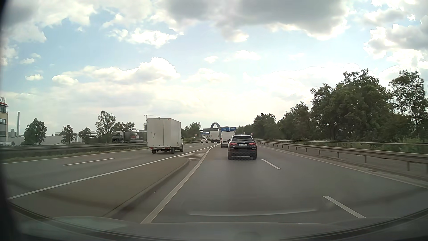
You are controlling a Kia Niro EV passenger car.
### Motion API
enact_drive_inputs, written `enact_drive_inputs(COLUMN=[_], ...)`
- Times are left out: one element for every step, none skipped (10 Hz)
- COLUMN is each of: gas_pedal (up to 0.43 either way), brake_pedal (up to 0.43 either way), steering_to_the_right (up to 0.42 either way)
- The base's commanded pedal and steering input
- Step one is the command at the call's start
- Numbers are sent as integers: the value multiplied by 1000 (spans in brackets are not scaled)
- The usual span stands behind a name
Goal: Follow the waypoints while adhering to traffic rules and regulations
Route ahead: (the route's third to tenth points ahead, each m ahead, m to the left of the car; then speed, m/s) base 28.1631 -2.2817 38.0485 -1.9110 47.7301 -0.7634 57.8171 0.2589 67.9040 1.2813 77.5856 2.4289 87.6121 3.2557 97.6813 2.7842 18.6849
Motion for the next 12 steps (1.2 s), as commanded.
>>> enact_drive_inputs(gas_pedal=[138,138,150,150,150,157,169,197,209,248,280,311], brake_pedal=[30,30,30,30,30,30,30,30,30,30,30,30], steering_to_the_right=[-5,-3,-1,-1,-1,-1,-1,-1,-1,-1,-1,-1])
